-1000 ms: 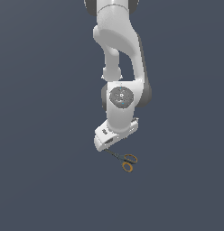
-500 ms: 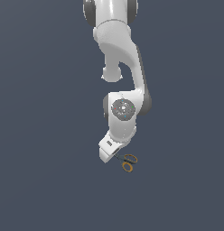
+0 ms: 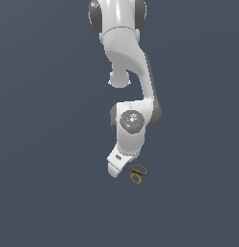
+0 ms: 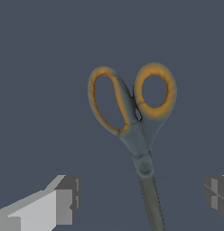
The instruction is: Pick up the object and move it to a goal position.
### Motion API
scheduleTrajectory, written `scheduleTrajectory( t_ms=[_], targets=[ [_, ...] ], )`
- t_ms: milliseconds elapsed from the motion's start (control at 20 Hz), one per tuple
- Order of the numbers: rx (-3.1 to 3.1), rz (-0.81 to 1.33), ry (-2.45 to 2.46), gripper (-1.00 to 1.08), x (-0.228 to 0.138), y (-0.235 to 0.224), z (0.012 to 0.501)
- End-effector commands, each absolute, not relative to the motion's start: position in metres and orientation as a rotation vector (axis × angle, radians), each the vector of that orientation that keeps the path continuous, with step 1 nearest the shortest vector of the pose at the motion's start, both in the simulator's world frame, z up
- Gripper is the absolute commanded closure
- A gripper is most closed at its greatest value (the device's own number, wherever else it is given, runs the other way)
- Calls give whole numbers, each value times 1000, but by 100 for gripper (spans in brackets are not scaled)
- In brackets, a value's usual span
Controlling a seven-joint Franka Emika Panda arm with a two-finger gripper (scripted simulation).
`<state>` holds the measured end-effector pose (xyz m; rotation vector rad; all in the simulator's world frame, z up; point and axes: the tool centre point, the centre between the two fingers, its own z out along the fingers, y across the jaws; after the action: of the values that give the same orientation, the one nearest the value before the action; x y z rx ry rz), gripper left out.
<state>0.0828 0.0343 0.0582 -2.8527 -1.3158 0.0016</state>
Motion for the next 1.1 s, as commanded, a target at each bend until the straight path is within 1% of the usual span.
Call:
scheduleTrajectory(
  t_ms=[0, 200, 550, 850, 900, 1050],
  targets=[
    [-2853, 1, -1316, -92, 83, 34, 58],
    [-2852, 1, -1317, -92, 83, 34, 49],
    [-2850, 0, -1322, -92, 82, 34, 14],
    [-2849, 0, -1323, -92, 83, 35, 8],
    [-2849, 0, -1323, 108, 83, 35, 8],
    [-2849, 0, -1323, 108, 83, 35, 8]
  ],
)
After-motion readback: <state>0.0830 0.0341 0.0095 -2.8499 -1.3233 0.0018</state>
